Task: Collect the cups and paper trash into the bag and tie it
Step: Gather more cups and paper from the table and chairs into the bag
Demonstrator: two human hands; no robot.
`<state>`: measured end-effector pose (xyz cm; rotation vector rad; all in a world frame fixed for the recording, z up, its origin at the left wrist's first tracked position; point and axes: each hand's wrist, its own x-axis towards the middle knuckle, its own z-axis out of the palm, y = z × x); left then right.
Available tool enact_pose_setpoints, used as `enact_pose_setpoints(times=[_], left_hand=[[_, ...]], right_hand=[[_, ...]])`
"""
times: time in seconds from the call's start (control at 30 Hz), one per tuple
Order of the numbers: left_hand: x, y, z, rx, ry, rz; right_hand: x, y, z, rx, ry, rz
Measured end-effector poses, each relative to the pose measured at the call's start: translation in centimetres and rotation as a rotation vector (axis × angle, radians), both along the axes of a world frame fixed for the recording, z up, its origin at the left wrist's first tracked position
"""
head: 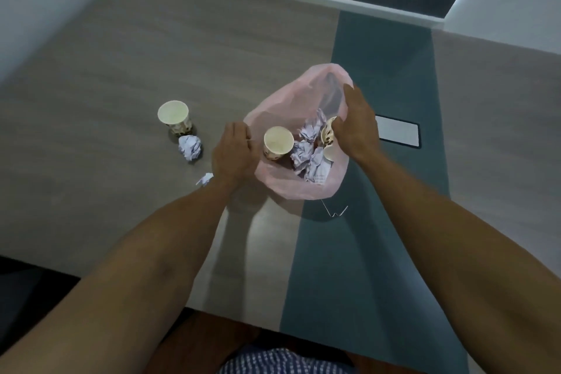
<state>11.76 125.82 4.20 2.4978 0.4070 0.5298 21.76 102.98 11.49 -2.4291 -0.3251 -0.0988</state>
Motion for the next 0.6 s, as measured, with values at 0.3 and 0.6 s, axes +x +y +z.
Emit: enact_pose_setpoints(times=[0.3, 0.6], left_hand=[[-5.1, 5.4, -4.0, 0.067, 0.895, -0.034], [-3.8, 2.4, -0.6, 0.000, 0.281, -0.142]], right_hand=[[-0.2, 1.0, 0.1, -0.028, 0.048, 0.027], [-0.7, -0.2, 0.2, -0.010, 0.055, -0.014]])
